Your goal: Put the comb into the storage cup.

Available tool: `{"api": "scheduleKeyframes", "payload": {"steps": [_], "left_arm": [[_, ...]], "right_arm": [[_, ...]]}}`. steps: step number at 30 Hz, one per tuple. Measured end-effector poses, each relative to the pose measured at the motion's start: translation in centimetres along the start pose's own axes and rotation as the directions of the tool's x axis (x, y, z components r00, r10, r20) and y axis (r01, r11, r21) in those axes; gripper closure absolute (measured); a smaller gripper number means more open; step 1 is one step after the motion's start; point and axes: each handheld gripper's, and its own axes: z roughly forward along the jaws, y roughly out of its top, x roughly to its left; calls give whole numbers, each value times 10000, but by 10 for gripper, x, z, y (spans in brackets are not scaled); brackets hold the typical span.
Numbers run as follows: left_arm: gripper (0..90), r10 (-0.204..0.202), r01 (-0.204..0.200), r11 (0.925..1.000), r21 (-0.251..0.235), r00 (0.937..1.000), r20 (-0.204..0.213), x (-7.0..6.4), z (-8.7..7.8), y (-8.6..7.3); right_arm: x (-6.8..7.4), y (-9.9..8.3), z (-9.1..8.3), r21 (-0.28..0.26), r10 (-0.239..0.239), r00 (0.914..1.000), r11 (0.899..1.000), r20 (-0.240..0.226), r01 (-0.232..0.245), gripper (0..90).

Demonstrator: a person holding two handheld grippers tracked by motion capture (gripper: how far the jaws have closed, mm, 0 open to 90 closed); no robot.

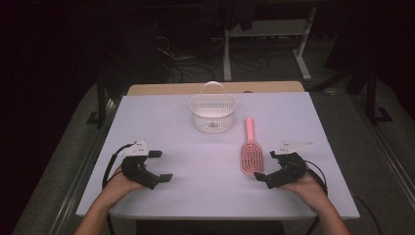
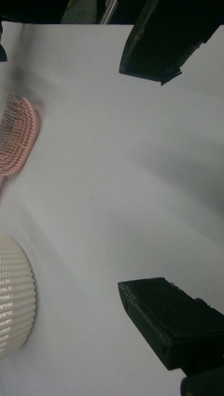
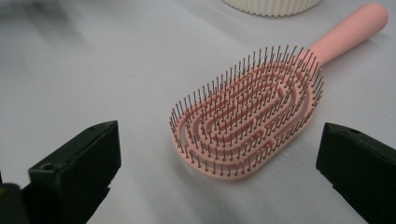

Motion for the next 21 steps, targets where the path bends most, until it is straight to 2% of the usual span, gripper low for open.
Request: {"api": "scheduleKeyframes", "payload": {"steps": [21], "left_arm": [[0, -55, 56, 9999, -128, 10000, 79, 0, -1, 0]], "right_arm": [[-2, 14, 4, 372, -94, 9999, 9993, 110, 90, 7]]}}
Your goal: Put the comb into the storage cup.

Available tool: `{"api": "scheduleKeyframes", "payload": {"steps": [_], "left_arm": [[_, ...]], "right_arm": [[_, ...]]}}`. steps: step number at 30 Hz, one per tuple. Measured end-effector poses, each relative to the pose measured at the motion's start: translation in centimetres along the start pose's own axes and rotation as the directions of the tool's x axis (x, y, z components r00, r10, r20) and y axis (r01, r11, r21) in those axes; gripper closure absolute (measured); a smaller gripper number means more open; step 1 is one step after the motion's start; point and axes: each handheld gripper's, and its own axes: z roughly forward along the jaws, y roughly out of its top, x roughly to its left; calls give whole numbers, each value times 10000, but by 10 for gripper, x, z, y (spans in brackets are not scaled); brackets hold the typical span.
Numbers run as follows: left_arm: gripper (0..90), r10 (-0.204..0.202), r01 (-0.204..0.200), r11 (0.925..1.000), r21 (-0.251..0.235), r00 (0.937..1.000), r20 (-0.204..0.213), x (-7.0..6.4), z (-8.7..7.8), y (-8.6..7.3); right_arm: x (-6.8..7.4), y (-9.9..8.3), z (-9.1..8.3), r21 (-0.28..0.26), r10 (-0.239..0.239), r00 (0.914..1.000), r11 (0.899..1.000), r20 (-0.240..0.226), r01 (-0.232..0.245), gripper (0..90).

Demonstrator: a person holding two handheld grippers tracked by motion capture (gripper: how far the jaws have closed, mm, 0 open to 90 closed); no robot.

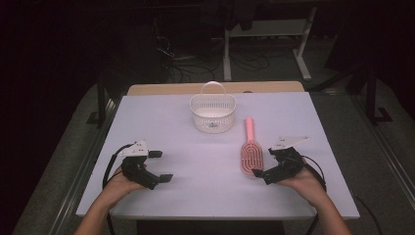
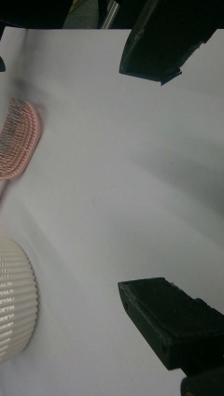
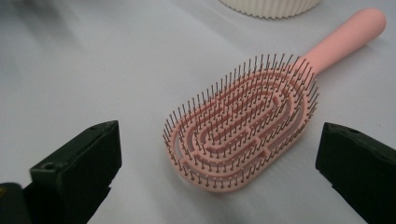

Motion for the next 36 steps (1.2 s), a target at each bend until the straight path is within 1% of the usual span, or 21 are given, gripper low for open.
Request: {"api": "scheduleKeyframes", "payload": {"steps": [1, 4, 8, 9, 11, 24, 36], "left_arm": [[0, 27, -27, 10000, 21, 10000, -25, 0, 0, 0], [0, 17, -17, 10000, 16, 10000, -40, -1, -1, -1], [0, 10, -10, 10000, 80, 10000, -33, -1, 0, -2], [0, 20, -19, 9999, 106, 10000, -18, -1, 1, -1], [0, 1, -1, 9999, 101, 10000, 7, -2, 2, -1], [0, 44, -43, 10000, 86, 10000, -41, -4, 1, -1], [0, 16, -16, 10000, 20, 10000, -42, -3, 0, -1]], "right_arm": [[0, 1, 0, 11, 15, 10000, 10000, 9, -15, 24], [-2, 3, 0, 15, 60, 10000, 10000, -15, -60, 28], [-4, 7, 3, 82, 0, 10000, 10000, -41, 1, 32], [-5, 9, 4, 96, -79, 10000, 9999, -45, 80, 35], [-6, 10, 4, 139, -36, 10000, 9999, -51, 36, 36], [-13, 21, 7, 74, -71, 10000, 9999, -52, 72, 54], [-19, 31, 13, 369, -76, 9999, 9993, -147, 81, 79]]}}
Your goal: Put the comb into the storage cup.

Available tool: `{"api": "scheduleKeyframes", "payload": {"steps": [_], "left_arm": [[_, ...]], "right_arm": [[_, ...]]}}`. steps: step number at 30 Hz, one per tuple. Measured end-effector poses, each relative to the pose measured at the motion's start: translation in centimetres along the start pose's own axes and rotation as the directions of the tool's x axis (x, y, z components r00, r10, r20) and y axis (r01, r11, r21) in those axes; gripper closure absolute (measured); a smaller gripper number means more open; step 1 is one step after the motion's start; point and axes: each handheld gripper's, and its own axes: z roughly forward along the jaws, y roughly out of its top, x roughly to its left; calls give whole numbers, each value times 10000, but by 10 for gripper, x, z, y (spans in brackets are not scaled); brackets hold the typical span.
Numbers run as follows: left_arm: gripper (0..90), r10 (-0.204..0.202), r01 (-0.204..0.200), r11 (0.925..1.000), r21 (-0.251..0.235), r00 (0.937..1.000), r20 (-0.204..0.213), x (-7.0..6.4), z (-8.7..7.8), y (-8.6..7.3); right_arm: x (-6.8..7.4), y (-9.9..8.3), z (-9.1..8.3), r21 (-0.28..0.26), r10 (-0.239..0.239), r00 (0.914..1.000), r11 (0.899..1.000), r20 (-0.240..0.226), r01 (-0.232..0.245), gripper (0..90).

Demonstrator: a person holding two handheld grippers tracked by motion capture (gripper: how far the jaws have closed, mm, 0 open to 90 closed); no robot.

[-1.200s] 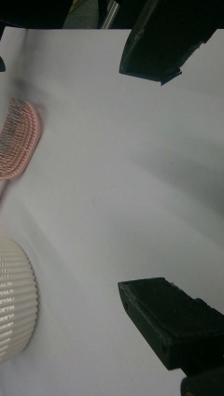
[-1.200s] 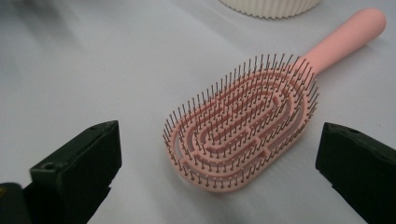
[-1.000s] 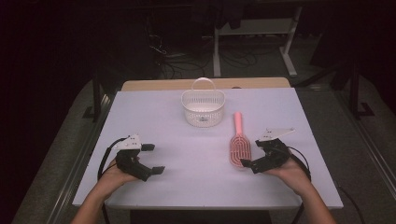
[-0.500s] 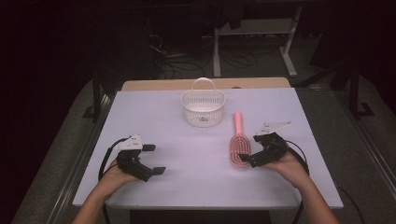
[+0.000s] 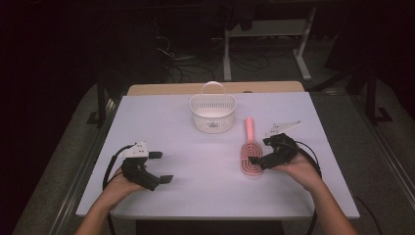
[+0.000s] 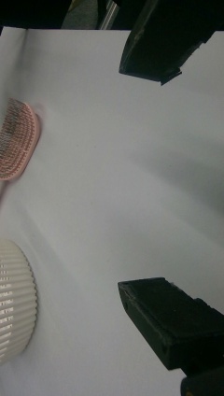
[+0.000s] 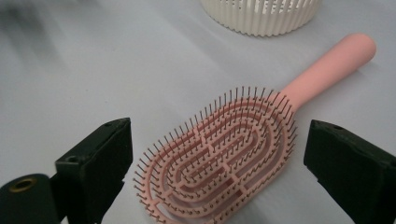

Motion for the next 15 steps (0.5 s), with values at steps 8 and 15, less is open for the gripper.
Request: {"api": "scheduleKeyframes", "payload": {"steps": [8, 15], "left_arm": [[0, 2, -2, 10000, 26, 10000, 18, -1, 1, 0], [0, -23, 23, 10000, 13, 10000, 14, 0, 1, 0]], "right_arm": [[-4, 6, 4, 124, 95, 10000, 9999, -5, -95, 110], [-8, 12, 6, 141, 79, 10000, 9999, 22, -79, 136]]}}
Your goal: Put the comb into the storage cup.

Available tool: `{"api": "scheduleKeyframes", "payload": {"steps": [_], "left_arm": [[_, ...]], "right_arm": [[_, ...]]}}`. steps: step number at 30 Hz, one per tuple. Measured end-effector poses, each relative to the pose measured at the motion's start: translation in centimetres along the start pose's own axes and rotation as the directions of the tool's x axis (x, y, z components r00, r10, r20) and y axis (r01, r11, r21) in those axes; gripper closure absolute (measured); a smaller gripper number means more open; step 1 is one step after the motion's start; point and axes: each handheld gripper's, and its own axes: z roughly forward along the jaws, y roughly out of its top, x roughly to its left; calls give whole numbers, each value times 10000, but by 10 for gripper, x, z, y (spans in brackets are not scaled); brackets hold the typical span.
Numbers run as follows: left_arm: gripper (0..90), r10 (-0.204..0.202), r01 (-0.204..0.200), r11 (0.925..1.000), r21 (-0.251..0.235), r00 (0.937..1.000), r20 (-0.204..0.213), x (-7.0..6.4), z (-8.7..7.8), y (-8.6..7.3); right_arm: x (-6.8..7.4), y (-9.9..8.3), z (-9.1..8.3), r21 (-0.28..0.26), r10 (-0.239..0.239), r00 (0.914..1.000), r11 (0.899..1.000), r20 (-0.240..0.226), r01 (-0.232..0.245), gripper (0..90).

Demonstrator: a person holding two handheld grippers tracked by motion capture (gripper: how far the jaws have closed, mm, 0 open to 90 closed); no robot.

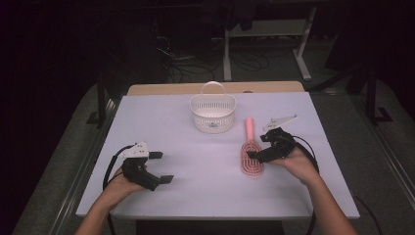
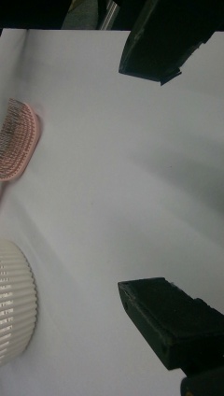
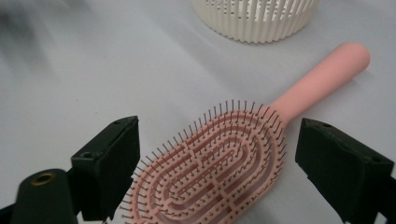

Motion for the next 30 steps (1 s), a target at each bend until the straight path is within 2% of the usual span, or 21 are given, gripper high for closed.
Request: {"api": "scheduleKeyframes", "payload": {"steps": [8, 18, 30], "left_arm": [[0, 3, -3, 10000, 36, 10000, 14, 1, 1, 0], [0, -20, 20, 10000, 41, 10000, 28, 1, 1, 0], [0, -29, 29, 10000, 32, 10000, 26, 1, 1, 0]], "right_arm": [[-4, 9, 4, 126, -5, 10000, 9999, 67, 4, 174], [-12, 19, 9, 254, 209, 9998, 9995, 61, -210, 242], [-19, 34, 14, 279, 238, 9996, 9993, 157, -242, 383]]}}
